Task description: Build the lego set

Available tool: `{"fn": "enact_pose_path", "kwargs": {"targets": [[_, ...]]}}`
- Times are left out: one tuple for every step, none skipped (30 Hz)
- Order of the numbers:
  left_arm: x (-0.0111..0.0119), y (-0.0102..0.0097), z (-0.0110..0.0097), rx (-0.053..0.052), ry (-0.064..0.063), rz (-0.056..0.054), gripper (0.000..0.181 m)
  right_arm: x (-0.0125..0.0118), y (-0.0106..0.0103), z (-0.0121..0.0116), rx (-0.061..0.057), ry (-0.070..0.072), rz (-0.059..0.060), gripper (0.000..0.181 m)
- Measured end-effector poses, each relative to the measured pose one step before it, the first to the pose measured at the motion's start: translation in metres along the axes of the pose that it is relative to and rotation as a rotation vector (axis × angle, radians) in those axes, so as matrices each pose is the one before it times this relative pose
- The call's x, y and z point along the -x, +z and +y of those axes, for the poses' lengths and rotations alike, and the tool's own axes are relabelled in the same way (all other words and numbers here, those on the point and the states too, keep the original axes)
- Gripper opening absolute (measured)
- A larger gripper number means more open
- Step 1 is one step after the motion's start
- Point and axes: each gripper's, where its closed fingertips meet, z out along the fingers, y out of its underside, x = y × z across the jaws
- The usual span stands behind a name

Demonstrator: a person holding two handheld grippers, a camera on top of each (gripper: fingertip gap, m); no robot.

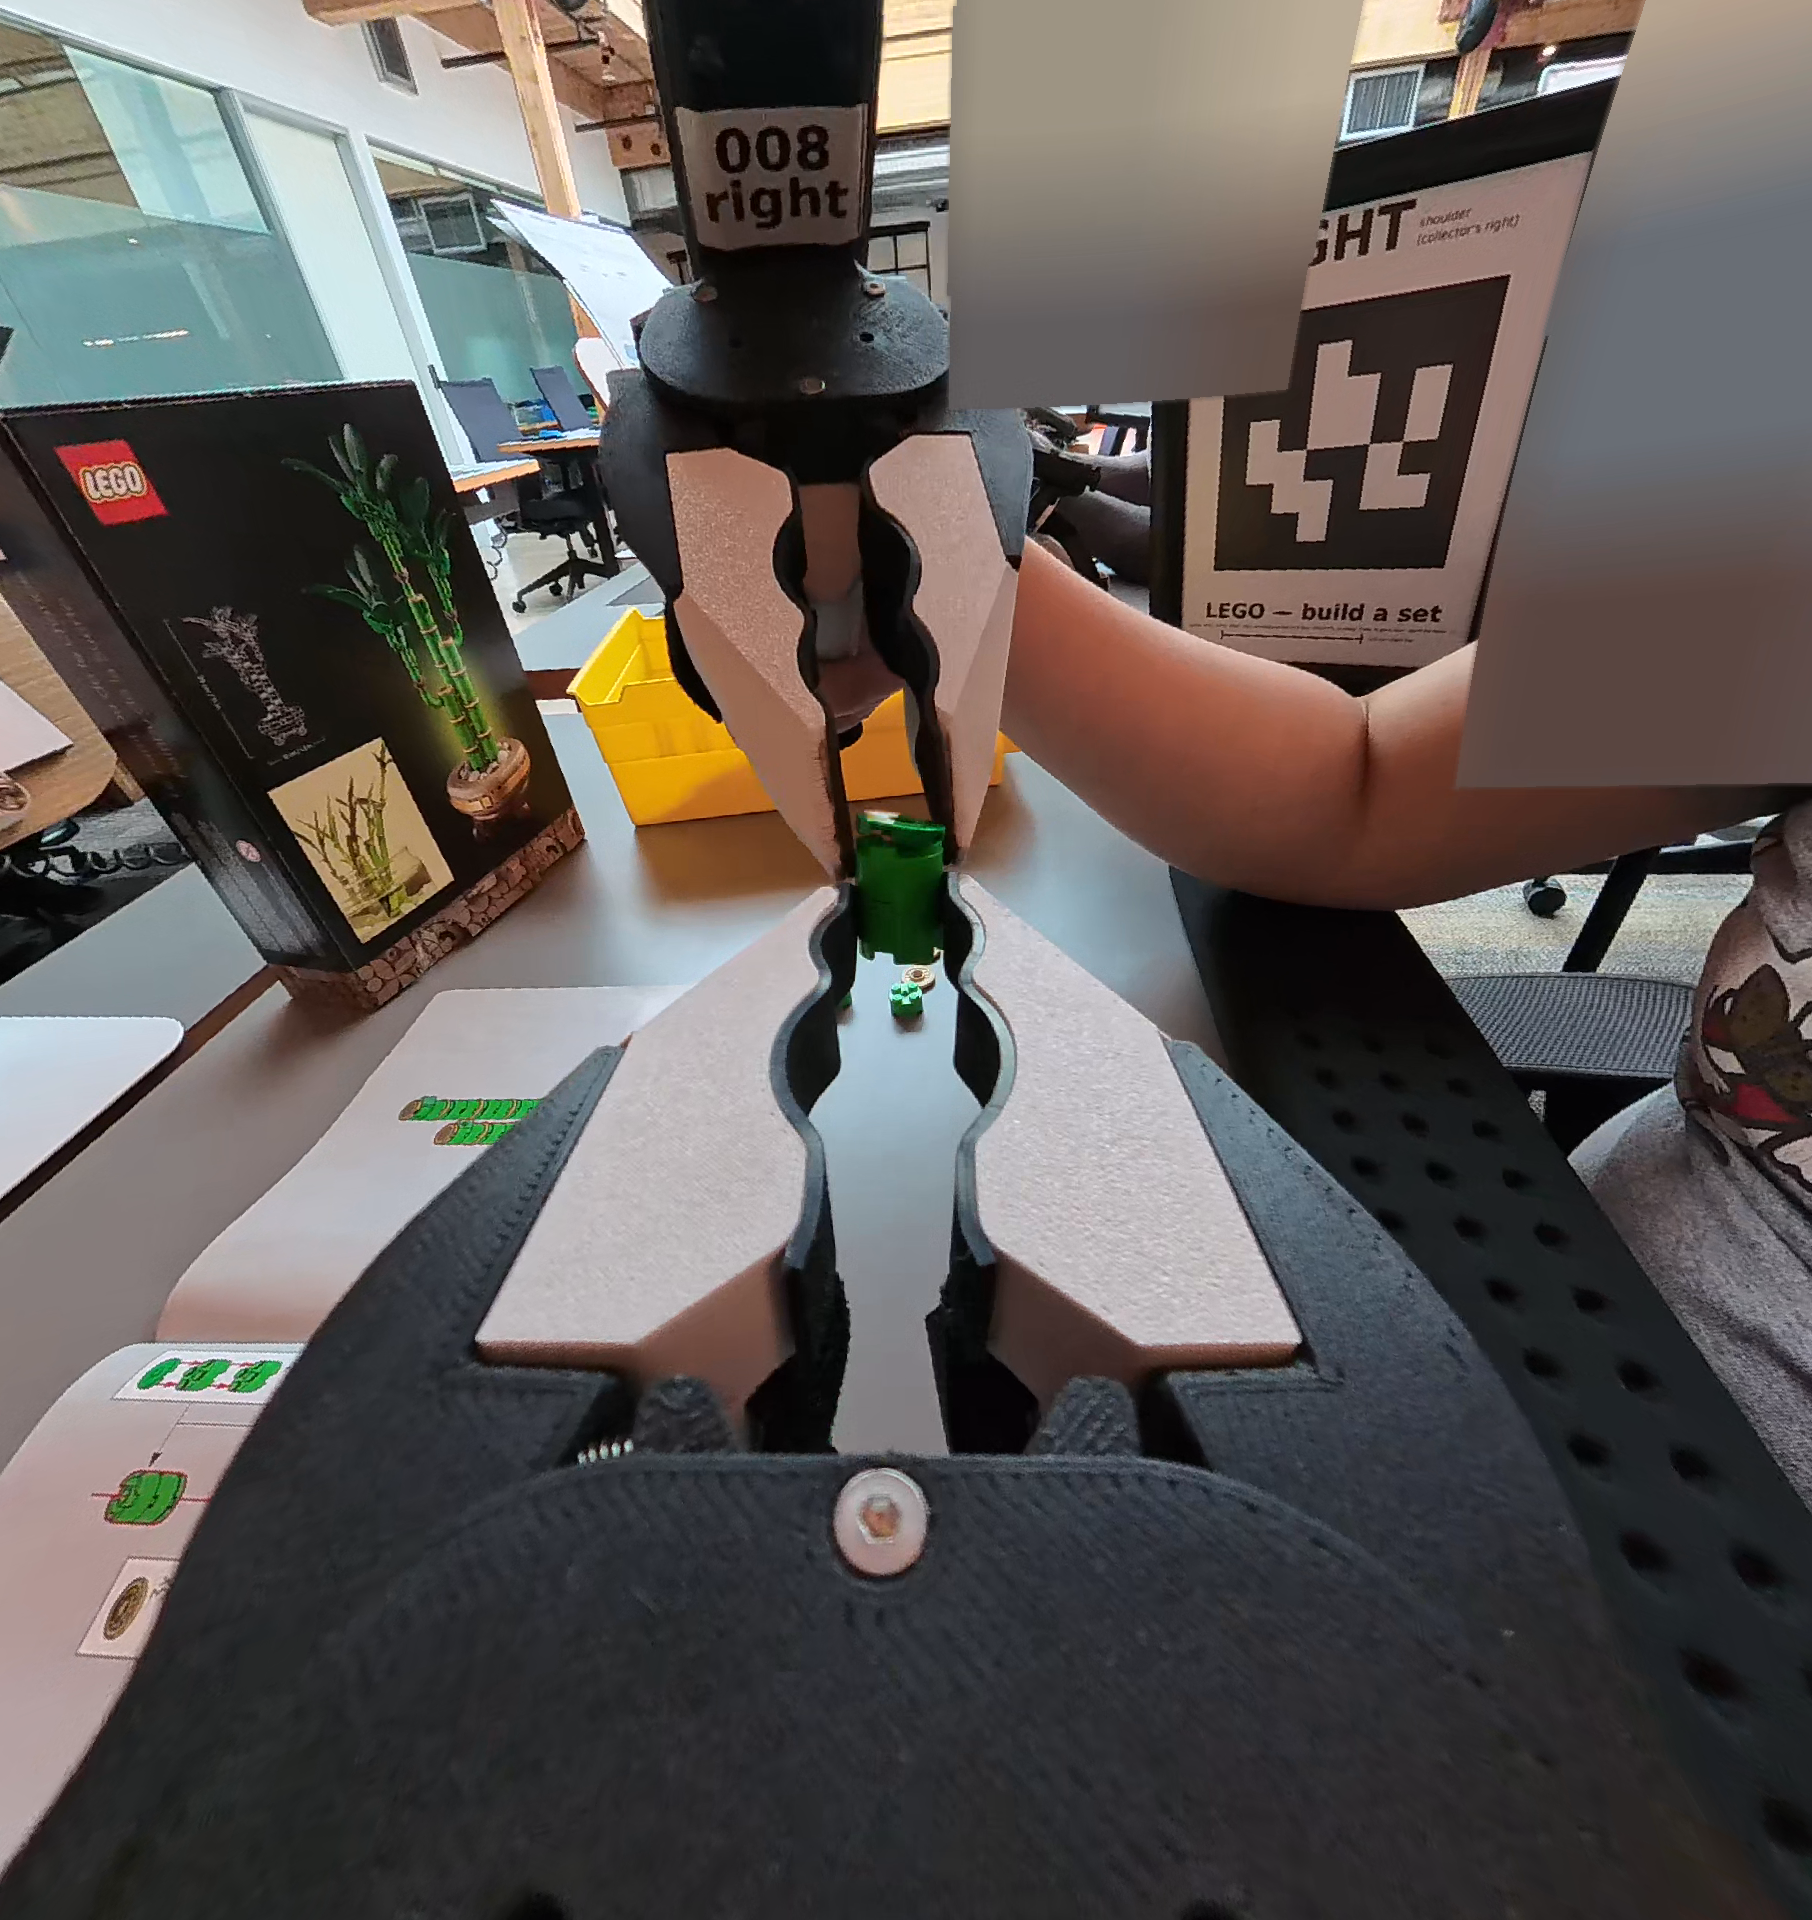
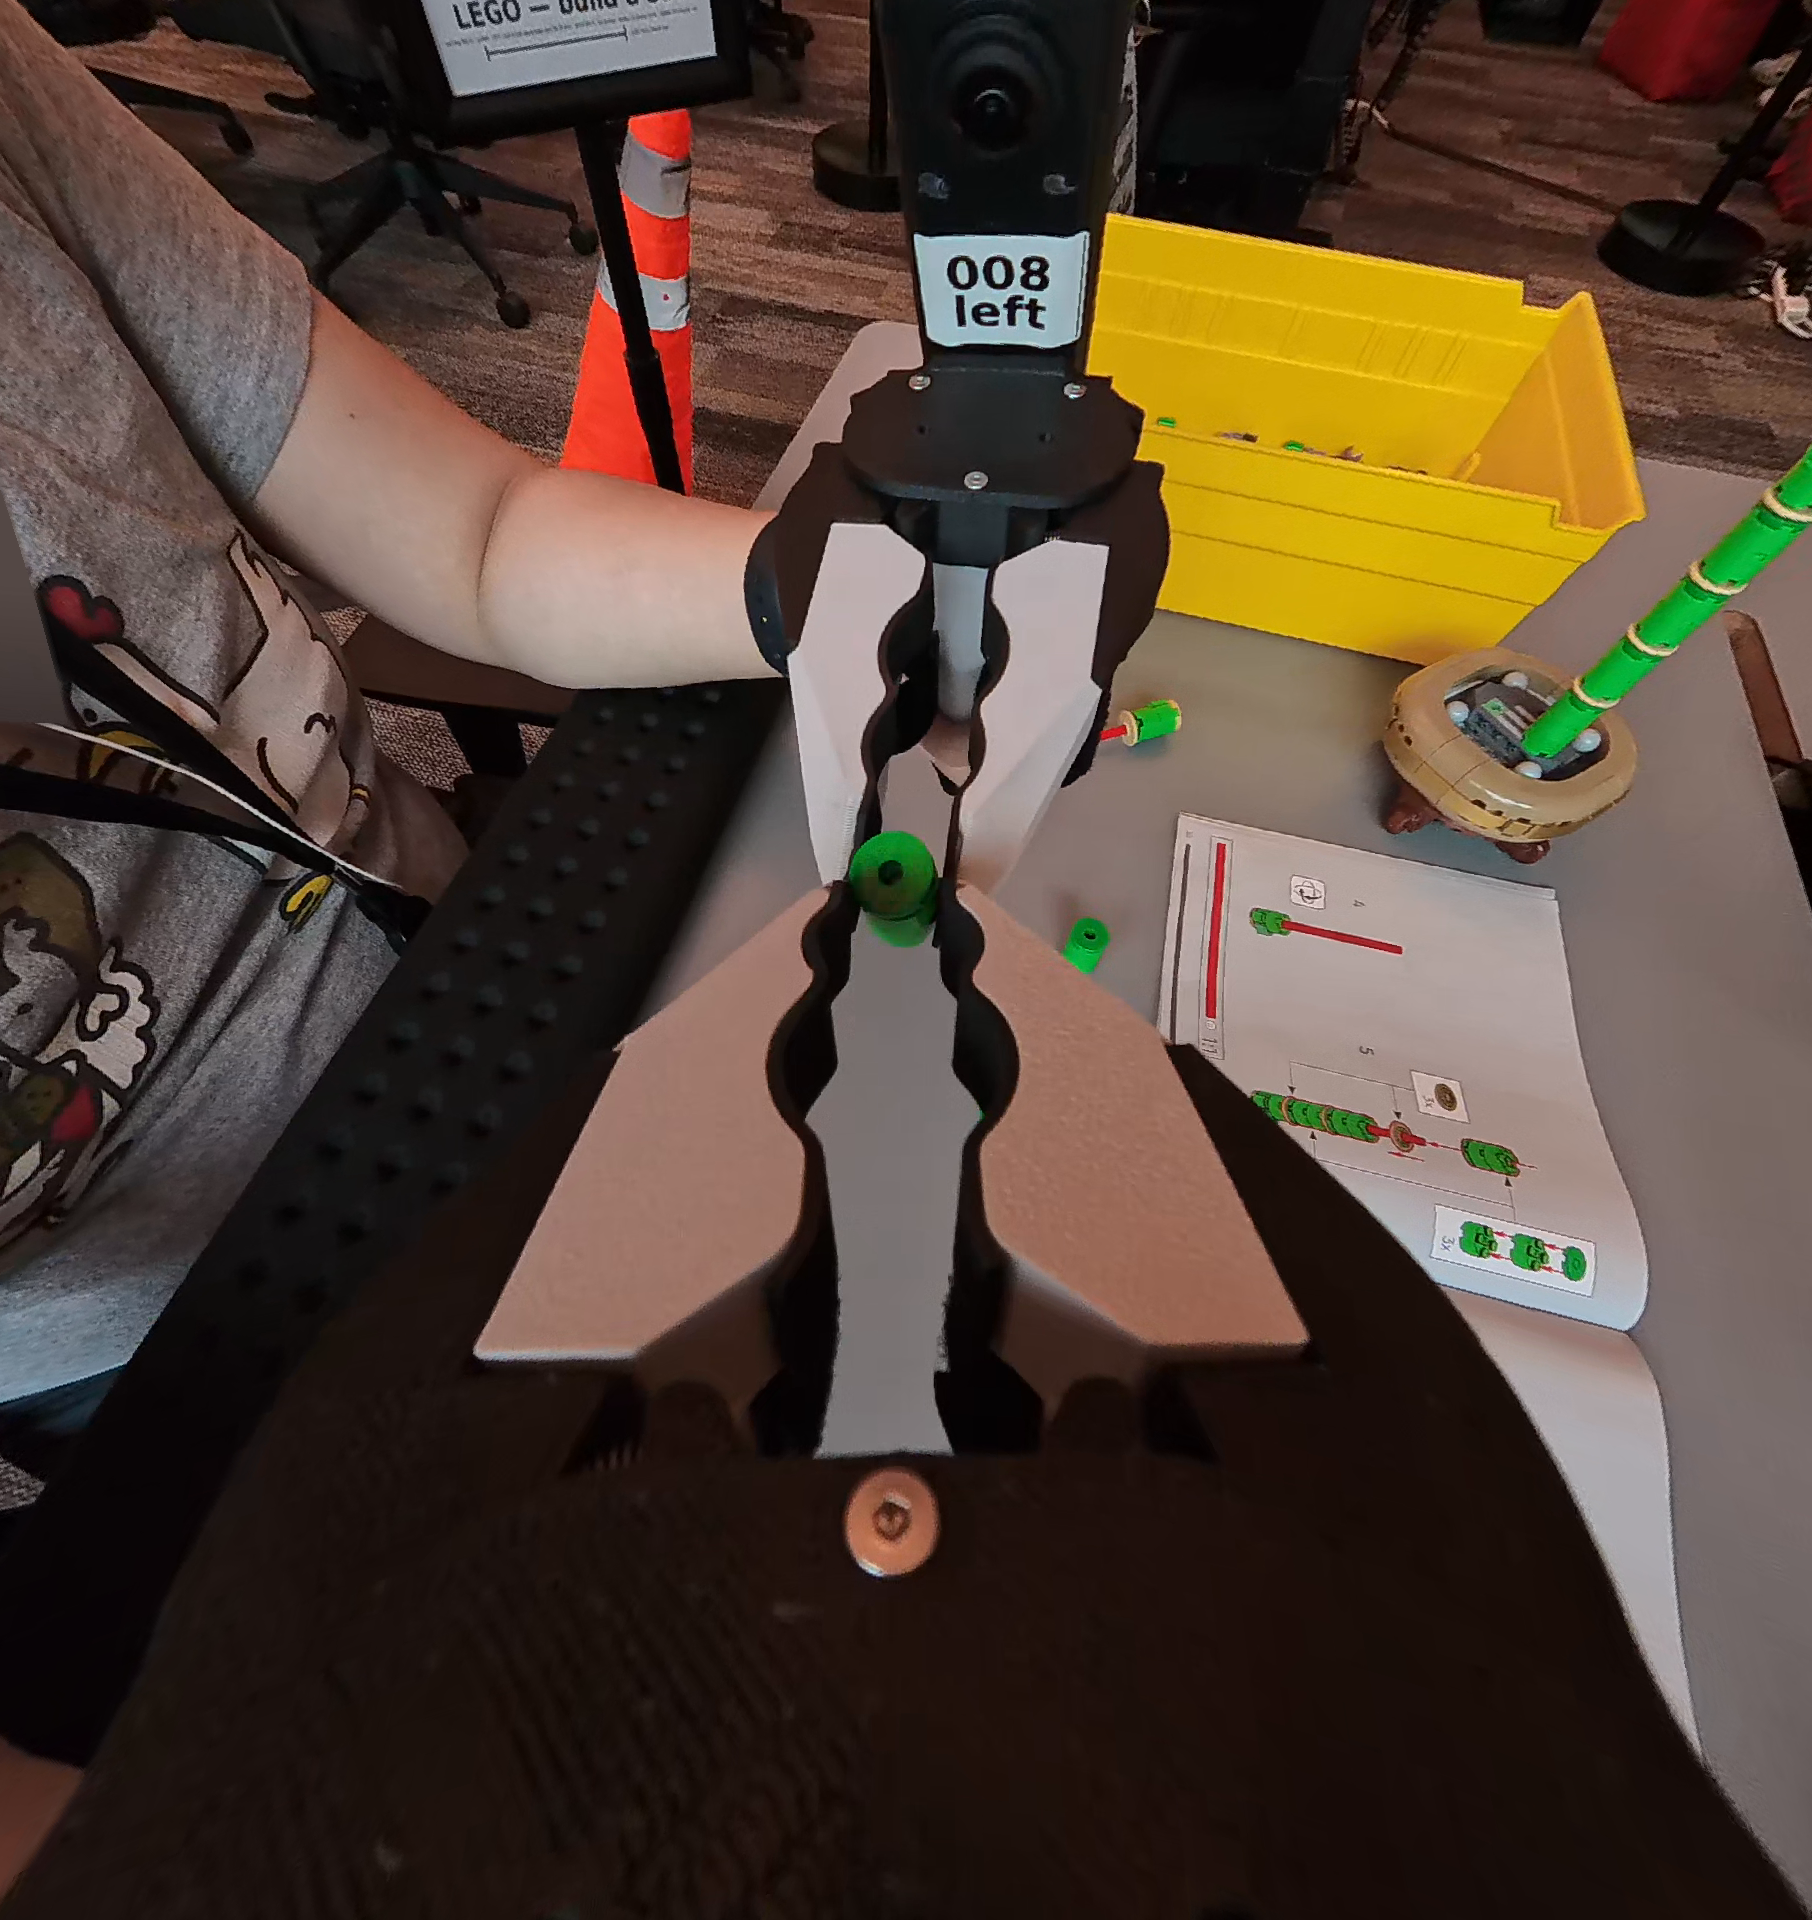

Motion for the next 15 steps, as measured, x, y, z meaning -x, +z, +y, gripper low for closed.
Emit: {"fn": "enact_pose_path", "kwargs": {"targets": [[-0.00016, -0.00013, -0.00012, -0.001, -0.0004, 0.001, 0.014, 0.00001, 0.00013, 0.00007, 0.0003, -0.0008, 0.0001, 0.015], [0.00006, 0.00003, 0.00017, 0.0011, -0.0006, 0.0006, 0.014, 0.00006, 0.00014, 0.00018, 0.0014, 0.0001, 0.0, 0.015], [-0.00006, 0.00011, 0.00016, 0.0013, 0.0002, -0.0002, 0.014, 0.00003, 0.00014, -0.00017, -0.001, 0.0007, -0.0007, 0.016], [0.00001, 0.00009, 0.0001, 0.0001, 0.0009, -0.0004, 0.014, 0.0001, 0.00001, -0.00038, -0.0026, 0.001, -0.0015, 0.016], [-0.00021, 0.00009, -0.00031, -0.0015, 0.0002, 0.001, 0.014, 0.00023, 0.00003, -0.00029, -0.0016, 0.0016, -0.0022, 0.016], [-0.00017, 0.00006, -0.00013, -0.0009, 0.0001, 0.0005, 0.014, 0.00039, -0.00001, -0.00009, -0.0009, 0.0, -0.002, 0.017], [-0.00003, 0.00008, -0.0001, 0.0002, 0.001, -0.0007, 0.014, 0.00013, 0.00001, -0.00027, -0.0014, -0.0023, 0.0001, 0.017], [-0.00008, -0.00001, -0.00012, 0.0, 0.0014, -0.0001, 0.014, 0.0003, -0.00016, -0.00034, -0.0018, -0.0027, -0.0003, 0.017], [-0.00011, -0.00012, -0.00025, -0.0001, 0.0021, -0.0008, 0.014, 0.00045, -0.0001, -0.00034, -0.0014, -0.0024, -0.0014, 0.018], [0.00008, -0.00015, -0.0002, 0.0003, 0.0034, -0.0023, 0.014, 0.00029, -0.00017, -0.00049, -0.0021, -0.0035, 0.0, 0.019], [0.00005, -0.00011, -0.00017, -0.0003, 0.0031, -0.0022, 0.014, -0.00018, -0.00016, -0.00083, -0.0042, -0.0044, 0.0031, 0.021], [0.00007, -0.00022, -0.00039, -0.0014, 0.0012, -0.0011, 0.014, -0.00074, -0.00038, -0.00137, -0.0073, -0.0029, 0.0068, 0.025], [0.0003, -0.00034, -0.00066, -0.0037, -0.0011, -0.001, 0.014, -0.00024, -0.00064, -0.00146, -0.0084, -0.002, 0.0026, 0.028], [0.00055, -0.00051, -0.0009, -0.0055, -0.0018, -0.0023, 0.014, -0.00004, -0.00088, -0.00159, -0.0096, -0.0016, 0.0011, 0.029], [0.00116, -0.00095, -0.00107, -0.0063, -0.0015, -0.0056, 0.014, -0.00145, -0.00142, -0.00168, -0.0122, 0.0031, 0.0081, 0.031]]}}
